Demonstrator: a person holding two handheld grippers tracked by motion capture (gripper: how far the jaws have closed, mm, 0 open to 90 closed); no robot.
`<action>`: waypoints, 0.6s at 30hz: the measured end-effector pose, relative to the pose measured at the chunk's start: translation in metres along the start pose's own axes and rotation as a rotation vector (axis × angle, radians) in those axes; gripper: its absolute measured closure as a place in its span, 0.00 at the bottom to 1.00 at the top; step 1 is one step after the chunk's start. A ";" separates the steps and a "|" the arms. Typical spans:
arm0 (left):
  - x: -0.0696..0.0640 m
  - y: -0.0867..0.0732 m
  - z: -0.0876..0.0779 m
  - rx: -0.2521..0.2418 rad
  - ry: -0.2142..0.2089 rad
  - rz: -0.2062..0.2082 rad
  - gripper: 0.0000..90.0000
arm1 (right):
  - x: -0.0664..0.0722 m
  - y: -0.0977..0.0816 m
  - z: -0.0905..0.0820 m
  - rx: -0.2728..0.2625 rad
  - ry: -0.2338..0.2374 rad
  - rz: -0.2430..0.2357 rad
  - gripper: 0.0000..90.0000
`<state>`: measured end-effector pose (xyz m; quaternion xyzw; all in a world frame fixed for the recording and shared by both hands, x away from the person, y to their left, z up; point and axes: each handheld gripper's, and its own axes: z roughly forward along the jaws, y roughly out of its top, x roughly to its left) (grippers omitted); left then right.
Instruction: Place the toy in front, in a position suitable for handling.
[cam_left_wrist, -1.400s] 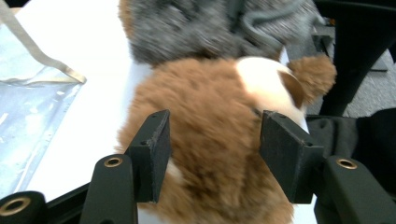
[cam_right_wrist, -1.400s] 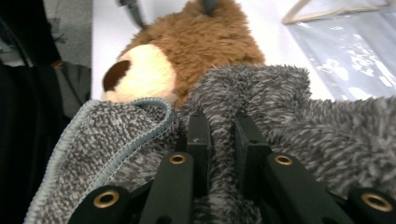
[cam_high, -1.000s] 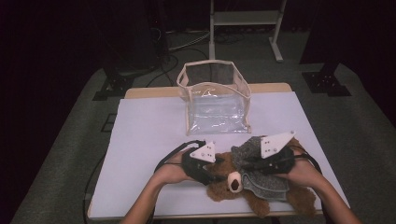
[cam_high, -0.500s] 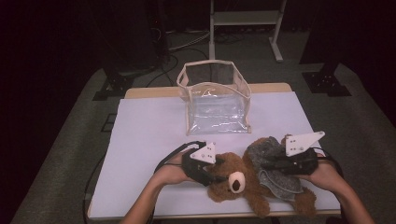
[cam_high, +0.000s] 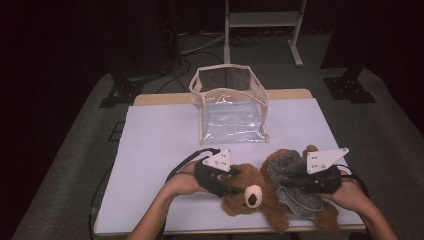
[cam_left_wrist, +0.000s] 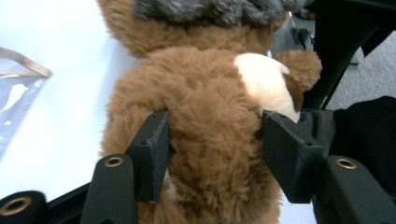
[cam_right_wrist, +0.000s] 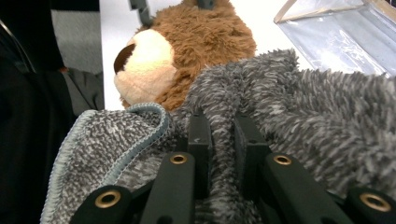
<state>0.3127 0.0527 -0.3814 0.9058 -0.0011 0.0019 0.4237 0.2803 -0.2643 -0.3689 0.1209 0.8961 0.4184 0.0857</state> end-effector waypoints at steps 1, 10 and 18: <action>-0.001 0.000 0.001 0.007 0.003 0.005 0.48 | 0.000 0.004 0.000 0.015 -0.009 -0.019 0.87; -0.006 0.004 0.002 0.020 0.011 0.028 0.48 | 0.004 0.053 0.032 0.021 0.026 -0.123 0.87; -0.009 -0.005 -0.010 0.004 0.020 0.029 0.49 | -0.008 0.043 0.049 0.098 0.023 -0.089 0.88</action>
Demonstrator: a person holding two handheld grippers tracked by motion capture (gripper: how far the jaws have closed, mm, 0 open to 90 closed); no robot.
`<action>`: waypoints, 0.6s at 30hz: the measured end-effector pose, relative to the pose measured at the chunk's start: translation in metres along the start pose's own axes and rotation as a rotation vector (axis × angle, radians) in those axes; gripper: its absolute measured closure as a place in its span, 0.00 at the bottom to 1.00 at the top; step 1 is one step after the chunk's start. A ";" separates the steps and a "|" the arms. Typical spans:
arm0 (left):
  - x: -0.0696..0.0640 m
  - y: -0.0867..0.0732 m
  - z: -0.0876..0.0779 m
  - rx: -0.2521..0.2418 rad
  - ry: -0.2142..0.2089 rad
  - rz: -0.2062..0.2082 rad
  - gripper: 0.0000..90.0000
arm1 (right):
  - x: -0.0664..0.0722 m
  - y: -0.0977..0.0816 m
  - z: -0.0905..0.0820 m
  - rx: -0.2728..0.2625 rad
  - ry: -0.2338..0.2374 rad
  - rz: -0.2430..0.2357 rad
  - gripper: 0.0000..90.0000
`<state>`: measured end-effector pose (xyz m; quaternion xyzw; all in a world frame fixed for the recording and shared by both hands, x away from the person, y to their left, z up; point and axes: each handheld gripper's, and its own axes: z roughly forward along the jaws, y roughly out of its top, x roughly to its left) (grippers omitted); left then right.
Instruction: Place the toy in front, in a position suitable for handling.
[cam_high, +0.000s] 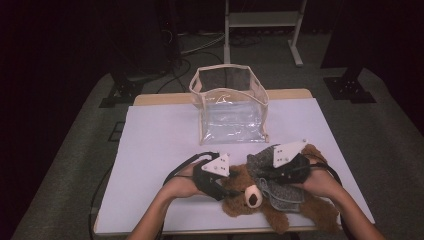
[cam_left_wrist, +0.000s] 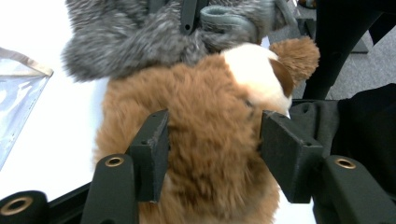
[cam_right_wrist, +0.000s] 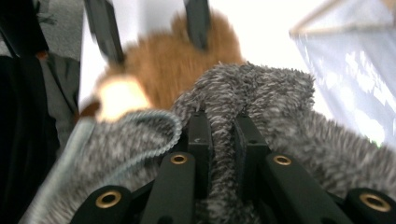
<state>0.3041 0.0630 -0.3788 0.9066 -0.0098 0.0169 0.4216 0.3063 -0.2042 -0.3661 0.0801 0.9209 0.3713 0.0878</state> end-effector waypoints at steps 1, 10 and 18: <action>-0.001 -0.002 -0.002 -0.004 -0.005 -0.001 0.50 | 0.000 -0.006 -0.002 -0.015 0.007 0.023 0.88; -0.003 -0.007 0.004 0.001 -0.004 -0.009 0.50 | -0.002 0.013 -0.003 -0.056 0.003 0.008 0.88; -0.005 -0.008 0.004 -0.002 -0.012 0.008 0.51 | -0.004 0.052 0.026 -0.060 0.064 -0.033 0.88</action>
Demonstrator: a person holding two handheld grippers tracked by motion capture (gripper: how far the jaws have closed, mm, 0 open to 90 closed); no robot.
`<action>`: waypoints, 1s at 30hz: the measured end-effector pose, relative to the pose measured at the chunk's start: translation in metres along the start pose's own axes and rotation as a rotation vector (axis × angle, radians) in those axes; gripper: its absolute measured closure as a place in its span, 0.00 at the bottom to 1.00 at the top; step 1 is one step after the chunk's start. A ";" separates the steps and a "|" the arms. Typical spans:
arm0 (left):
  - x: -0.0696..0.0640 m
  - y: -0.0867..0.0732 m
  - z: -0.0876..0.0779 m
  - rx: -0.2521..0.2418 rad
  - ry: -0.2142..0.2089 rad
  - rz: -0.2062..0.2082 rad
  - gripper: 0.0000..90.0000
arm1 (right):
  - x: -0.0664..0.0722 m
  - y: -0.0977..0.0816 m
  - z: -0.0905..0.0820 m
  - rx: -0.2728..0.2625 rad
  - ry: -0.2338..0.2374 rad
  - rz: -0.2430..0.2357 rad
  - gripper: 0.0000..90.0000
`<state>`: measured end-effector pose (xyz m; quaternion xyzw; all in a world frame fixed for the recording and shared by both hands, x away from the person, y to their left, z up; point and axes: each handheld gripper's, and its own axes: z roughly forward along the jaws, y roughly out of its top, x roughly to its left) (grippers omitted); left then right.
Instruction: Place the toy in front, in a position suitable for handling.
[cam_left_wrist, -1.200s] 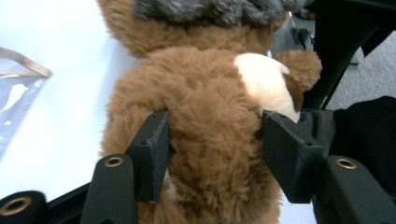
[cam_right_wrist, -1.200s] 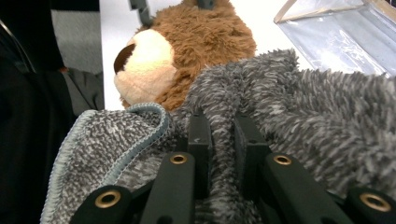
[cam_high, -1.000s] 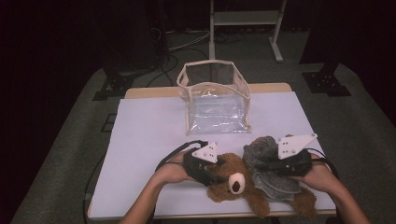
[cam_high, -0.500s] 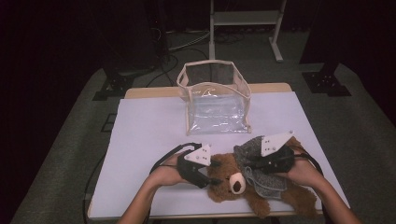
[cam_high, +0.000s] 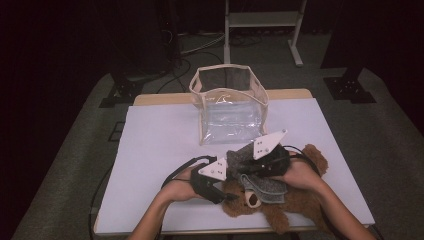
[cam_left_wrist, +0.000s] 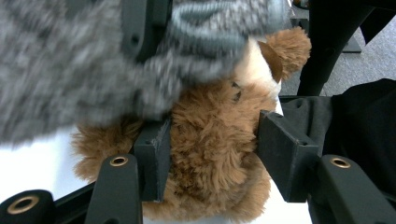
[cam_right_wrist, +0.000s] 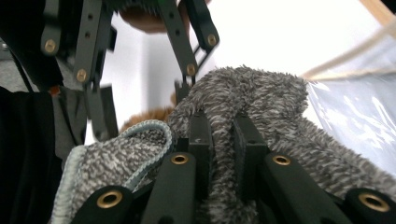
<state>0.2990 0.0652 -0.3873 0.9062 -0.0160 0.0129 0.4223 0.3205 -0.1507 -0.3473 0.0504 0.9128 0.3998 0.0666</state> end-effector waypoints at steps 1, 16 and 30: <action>0.000 0.000 0.000 0.003 -0.002 0.003 0.51 | 0.000 0.001 0.002 0.000 0.011 0.000 0.88; 0.003 0.003 0.000 0.015 -0.004 -0.012 0.49 | 0.006 -0.068 -0.072 0.024 -0.081 0.109 0.88; 0.013 0.018 -0.012 0.011 0.020 -0.010 0.46 | 0.015 -0.107 -0.085 -0.063 -0.119 0.192 0.88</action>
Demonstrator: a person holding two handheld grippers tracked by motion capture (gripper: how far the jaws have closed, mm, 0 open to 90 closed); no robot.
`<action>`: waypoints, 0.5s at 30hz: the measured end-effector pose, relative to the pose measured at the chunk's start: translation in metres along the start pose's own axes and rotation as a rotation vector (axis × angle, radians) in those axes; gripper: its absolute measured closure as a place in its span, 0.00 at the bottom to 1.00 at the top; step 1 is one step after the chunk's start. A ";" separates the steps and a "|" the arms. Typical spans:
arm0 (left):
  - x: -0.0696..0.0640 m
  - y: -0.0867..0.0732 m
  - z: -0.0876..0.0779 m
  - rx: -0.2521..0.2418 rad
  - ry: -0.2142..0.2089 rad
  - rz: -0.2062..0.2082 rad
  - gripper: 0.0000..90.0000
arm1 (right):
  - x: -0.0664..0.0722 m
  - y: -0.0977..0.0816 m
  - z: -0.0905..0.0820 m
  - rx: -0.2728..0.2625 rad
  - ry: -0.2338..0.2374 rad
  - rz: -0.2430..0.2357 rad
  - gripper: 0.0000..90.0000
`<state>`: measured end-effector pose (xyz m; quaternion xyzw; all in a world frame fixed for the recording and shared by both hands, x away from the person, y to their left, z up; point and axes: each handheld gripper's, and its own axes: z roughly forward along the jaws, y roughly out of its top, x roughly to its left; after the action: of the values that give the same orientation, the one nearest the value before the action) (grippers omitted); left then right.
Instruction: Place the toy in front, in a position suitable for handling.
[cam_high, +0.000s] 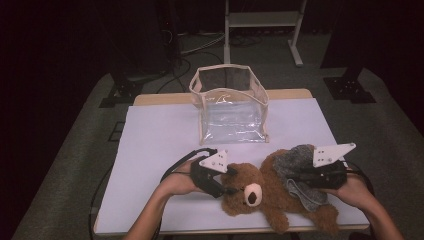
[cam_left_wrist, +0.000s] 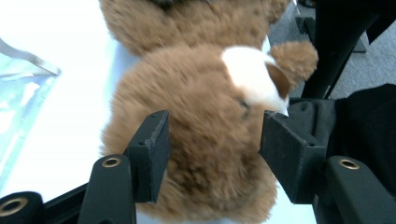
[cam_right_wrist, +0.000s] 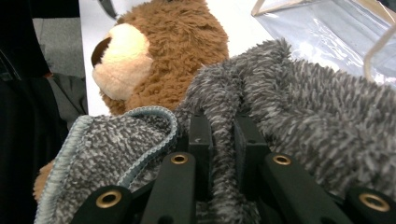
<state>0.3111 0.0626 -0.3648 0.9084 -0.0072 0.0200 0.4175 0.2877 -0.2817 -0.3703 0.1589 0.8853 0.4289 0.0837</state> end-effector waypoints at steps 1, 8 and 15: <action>0.002 0.002 -0.001 -0.003 0.008 0.000 0.45 | 0.002 -0.001 0.000 -0.003 0.001 -0.001 0.88; 0.016 0.004 0.009 -0.023 -0.011 -0.054 0.41 | 0.015 -0.004 0.004 -0.015 0.013 -0.025 0.89; 0.022 -0.001 0.020 -0.035 -0.059 -0.097 0.37 | 0.018 -0.008 0.005 -0.027 0.019 -0.023 0.89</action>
<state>0.3340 0.0484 -0.3777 0.9005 0.0239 -0.0273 0.4334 0.2705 -0.2765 -0.3798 0.1438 0.8820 0.4412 0.0824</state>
